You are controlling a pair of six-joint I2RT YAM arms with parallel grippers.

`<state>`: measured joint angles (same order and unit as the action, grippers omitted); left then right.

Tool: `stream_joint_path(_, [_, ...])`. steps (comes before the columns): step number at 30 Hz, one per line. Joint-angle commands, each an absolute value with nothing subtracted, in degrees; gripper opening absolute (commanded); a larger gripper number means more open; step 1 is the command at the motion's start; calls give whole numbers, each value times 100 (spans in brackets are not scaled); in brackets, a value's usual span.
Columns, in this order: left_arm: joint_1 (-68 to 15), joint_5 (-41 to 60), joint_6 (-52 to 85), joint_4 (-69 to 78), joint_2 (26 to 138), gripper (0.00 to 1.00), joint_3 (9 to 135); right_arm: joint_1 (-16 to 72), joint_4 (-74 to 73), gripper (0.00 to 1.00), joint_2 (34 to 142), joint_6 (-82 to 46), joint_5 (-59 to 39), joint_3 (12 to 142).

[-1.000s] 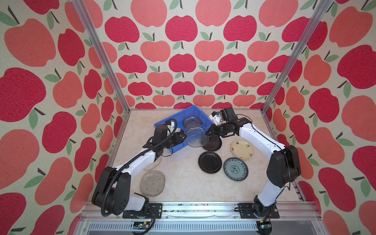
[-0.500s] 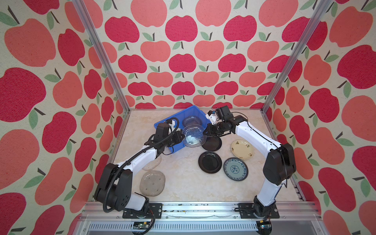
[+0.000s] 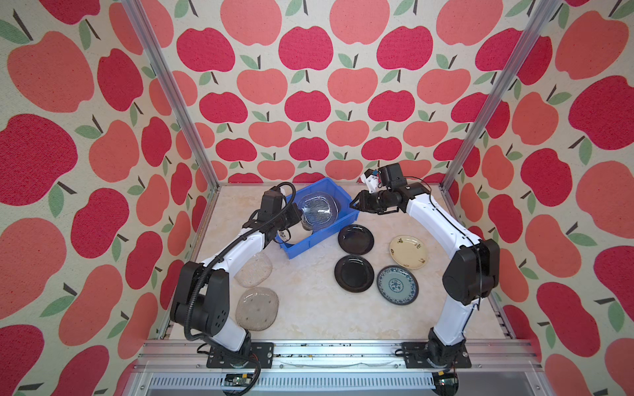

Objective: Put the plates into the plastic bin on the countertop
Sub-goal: 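Lower the glass plate into the bin with the left gripper while the right releases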

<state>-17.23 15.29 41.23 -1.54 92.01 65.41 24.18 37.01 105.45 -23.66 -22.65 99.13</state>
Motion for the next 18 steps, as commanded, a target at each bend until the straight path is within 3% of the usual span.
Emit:
stream_joint_path(1, [-1671, 1050, 4537, -264, 9676, 0, 7043, 2333, 3688, 34, 10551, -2513, -2279, 10299])
stream_joint_path(18, [-2126, -17, 5819, -431, 11456, 0, 8539, 2078, 3539, 34, 10907, -2865, -2929, 10684])
